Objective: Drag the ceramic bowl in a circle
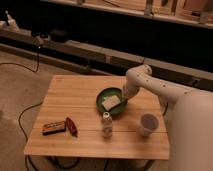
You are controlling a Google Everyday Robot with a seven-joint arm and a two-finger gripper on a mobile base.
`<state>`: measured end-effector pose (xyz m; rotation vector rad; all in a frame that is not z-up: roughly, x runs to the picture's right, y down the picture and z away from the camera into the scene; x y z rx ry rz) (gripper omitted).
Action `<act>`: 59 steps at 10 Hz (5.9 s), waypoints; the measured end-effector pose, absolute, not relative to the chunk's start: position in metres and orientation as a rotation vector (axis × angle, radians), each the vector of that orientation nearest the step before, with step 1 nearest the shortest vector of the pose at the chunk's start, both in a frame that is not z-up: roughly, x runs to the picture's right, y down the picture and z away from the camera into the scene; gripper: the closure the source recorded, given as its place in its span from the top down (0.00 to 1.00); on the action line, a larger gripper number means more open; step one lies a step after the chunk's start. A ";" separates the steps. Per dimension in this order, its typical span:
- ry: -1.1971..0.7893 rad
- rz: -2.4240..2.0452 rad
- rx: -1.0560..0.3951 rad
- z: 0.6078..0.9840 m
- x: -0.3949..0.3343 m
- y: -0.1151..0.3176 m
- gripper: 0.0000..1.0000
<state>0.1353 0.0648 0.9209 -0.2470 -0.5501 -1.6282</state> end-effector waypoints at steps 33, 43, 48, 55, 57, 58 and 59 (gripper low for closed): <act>-0.325 -1.358 -0.406 0.969 0.228 -0.009 0.22; -0.570 -1.435 -0.410 0.932 0.131 0.058 0.22; -0.500 -1.406 -0.334 0.968 0.140 0.020 0.22; -0.415 -1.368 -0.476 0.895 0.216 0.041 0.22; -0.505 -1.380 -0.470 0.878 0.182 0.063 0.22; -0.555 -1.399 -0.452 0.875 0.160 0.070 0.22; -0.602 -1.420 -0.423 0.875 0.135 0.075 0.22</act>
